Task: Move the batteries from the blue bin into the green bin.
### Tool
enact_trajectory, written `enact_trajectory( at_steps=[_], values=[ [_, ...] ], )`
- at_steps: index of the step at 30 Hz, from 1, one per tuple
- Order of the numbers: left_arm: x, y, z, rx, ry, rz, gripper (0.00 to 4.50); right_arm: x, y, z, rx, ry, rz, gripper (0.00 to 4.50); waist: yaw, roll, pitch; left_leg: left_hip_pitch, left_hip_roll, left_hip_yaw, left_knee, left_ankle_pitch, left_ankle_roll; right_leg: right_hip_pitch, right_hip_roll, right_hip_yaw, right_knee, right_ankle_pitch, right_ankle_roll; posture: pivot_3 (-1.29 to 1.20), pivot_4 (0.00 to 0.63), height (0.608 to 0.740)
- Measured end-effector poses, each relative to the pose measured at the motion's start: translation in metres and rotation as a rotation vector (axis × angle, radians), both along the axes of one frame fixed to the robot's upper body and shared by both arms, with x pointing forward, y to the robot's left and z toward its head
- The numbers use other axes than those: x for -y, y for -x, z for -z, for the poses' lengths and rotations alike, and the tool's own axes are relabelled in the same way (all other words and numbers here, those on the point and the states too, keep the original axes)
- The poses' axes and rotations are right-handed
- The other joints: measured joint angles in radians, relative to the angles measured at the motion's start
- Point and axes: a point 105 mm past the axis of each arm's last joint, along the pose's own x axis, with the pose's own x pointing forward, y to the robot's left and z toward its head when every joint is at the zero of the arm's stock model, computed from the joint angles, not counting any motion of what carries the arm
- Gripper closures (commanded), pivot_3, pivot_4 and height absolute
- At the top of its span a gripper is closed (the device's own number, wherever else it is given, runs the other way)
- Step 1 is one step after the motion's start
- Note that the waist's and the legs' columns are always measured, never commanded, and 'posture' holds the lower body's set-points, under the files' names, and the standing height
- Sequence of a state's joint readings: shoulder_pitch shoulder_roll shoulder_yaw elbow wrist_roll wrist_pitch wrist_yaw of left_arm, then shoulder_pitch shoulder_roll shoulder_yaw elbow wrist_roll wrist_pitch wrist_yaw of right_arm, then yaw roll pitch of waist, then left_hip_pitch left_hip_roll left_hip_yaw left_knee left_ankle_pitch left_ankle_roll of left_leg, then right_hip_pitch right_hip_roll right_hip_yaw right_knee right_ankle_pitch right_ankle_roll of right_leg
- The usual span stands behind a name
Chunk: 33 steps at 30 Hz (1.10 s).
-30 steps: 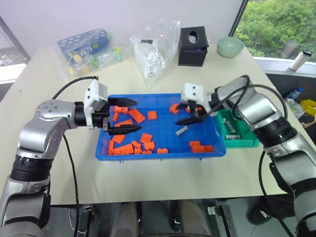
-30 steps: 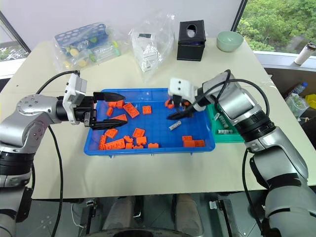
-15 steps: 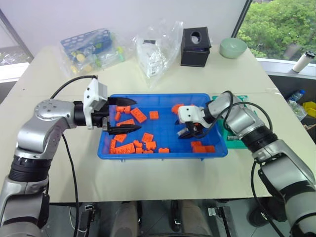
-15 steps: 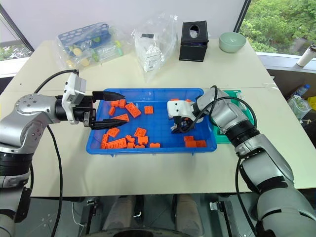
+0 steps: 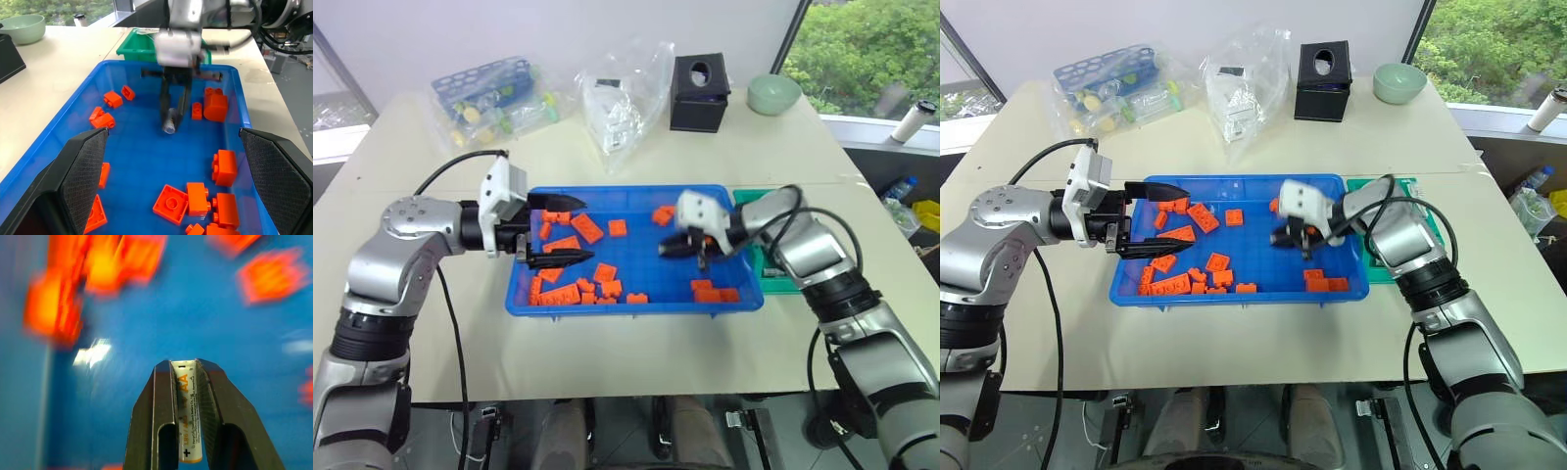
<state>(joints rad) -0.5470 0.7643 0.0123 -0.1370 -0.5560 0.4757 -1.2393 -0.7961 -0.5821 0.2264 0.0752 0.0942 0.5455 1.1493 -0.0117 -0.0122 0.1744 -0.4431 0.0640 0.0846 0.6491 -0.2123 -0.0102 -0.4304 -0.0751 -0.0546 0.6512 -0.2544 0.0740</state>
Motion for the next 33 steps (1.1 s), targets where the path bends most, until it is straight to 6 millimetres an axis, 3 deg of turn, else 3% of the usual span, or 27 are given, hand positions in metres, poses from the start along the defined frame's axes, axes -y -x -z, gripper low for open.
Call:
enact_trajectory(
  at_steps=[2,4,5,9,12,13,17,20,23,27,33],
  values=[
    [0.000,0.000,0.000,-0.001,0.000,0.003,0.00,0.014,-0.009,-0.042,0.068,-0.174,0.188,4.44,0.004,0.000,0.000,0.000,0.000,0.000,0.000,0.000,0.000,0.000,0.000,0.000,0.000,0.000,0.000,0.00,0.150,0.736],
    [0.000,-0.001,0.001,-0.008,0.003,0.003,0.00,0.041,-0.011,-0.068,0.130,-0.262,0.362,4.44,0.016,-0.001,0.000,0.000,-0.001,0.000,0.000,0.000,0.000,0.000,-0.001,-0.001,-0.001,0.000,0.000,0.00,0.150,0.736],
    [0.000,-0.002,0.002,-0.011,0.003,0.006,0.00,0.058,-0.009,-0.070,0.151,-0.274,0.447,4.44,0.024,-0.001,-0.001,0.000,-0.001,0.000,-0.001,0.000,0.000,0.001,-0.002,-0.001,-0.002,0.000,0.000,0.00,0.150,0.736],
    [-0.001,-0.003,0.006,-0.041,0.002,0.017,0.00,0.118,0.001,-0.031,0.060,-0.231,0.734,4.44,0.025,-0.001,-0.001,-0.001,-0.004,0.001,0.000,0.000,0.000,0.002,-0.006,-0.001,-0.004,0.000,-0.001,0.00,0.150,0.736],
    [-0.001,-0.004,0.008,-0.053,-0.002,0.027,0.00,0.140,0.010,-0.014,0.033,-0.187,0.829,4.44,0.019,-0.001,-0.001,0.000,-0.003,0.001,0.000,0.000,0.001,0.001,-0.005,-0.001,-0.003,0.000,0.000,0.00,0.150,0.736],
    [0.001,-0.005,0.008,-0.056,-0.003,0.032,0.00,0.148,0.013,-0.014,0.047,-0.190,0.874,3.40,0.016,-0.001,-0.001,0.000,-0.003,0.001,0.000,0.000,0.001,0.001,-0.004,-0.001,-0.002,0.000,0.000,0.00,0.150,0.736],
    [-0.001,-0.010,0.003,-0.043,-0.009,0.032,0.00,0.164,0.018,-0.004,0.051,-0.216,0.987,1.65,0.014,0.000,-0.001,0.001,-0.002,0.000,-0.001,0.000,0.001,0.001,-0.002,-0.001,-0.002,0.000,0.000,0.00,0.150,0.736],
    [-0.004,-0.012,0.005,-0.048,-0.005,0.020,0.00,0.168,0.018,-0.003,0.059,-0.229,1.000,0.39,0.016,0.000,-0.001,0.000,-0.002,0.000,-0.001,0.000,0.001,0.001,-0.002,-0.001,-0.002,0.000,0.000,0.00,0.150,0.736],
    [-0.010,-0.014,0.005,-0.049,-0.014,-0.001,0.00,0.186,0.024,-0.020,0.078,-0.228,0.967,0.39,0.024,0.000,0.000,0.000,-0.002,0.000,0.000,0.000,0.001,0.001,-0.003,0.000,-0.003,0.000,0.000,0.00,0.150,0.736],
    [-0.034,-0.017,0.001,-0.055,-0.032,-0.076,0.00,0.204,0.055,-0.042,0.059,-0.157,0.764,0.39,0.024,0.000,0.000,0.000,-0.003,0.000,-0.001,-0.001,0.001,0.002,-0.003,-0.001,-0.004,-0.001,0.001,0.00,0.150,0.736],
    [-0.083,-0.015,-0.004,-0.073,-0.056,-0.212,0.00,0.240,0.093,-0.039,-0.102,-0.114,0.604,0.39,0.016,0.000,0.000,0.002,-0.001,0.001,-0.001,-0.001,0.001,0.002,-0.003,-0.001,-0.003,-0.001,0.000,0.00,0.150,0.736]
  ],
)
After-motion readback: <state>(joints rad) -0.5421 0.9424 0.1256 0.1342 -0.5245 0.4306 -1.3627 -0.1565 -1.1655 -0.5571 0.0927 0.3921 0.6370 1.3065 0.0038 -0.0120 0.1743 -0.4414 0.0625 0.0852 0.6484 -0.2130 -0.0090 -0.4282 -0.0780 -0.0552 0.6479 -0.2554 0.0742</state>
